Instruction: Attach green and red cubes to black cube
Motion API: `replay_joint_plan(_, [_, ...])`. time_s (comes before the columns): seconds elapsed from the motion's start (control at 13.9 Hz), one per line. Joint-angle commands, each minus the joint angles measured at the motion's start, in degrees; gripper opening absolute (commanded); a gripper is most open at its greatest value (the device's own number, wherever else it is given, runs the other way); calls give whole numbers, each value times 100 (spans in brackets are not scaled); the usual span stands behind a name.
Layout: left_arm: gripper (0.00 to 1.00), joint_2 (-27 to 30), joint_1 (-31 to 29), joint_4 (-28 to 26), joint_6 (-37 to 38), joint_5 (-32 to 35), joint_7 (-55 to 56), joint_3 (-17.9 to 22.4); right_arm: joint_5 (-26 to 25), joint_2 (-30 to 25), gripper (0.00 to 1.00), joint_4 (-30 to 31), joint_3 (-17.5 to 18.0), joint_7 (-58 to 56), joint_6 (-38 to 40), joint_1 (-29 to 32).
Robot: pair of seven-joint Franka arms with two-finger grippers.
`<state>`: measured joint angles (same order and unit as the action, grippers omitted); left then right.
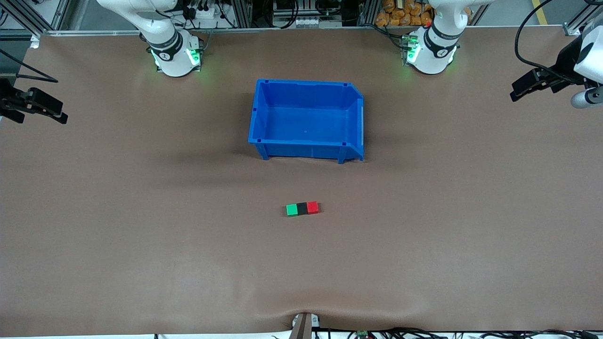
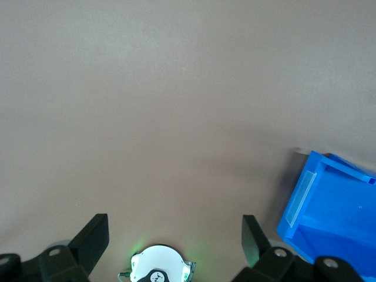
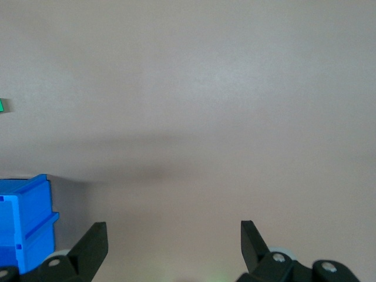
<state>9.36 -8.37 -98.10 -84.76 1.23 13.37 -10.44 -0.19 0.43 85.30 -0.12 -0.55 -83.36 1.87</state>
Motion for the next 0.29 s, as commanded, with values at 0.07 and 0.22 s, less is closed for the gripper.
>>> replay_joint_plan(0.07, [100,-75,-25,177,162,-35,-98,-11,116,45,100,-92,64,-86,48,138])
replay_joint_plan(0.22, [100,-75,-25,186,162,-44,-98,-11,116,45,100,-92,64,-77,48,138])
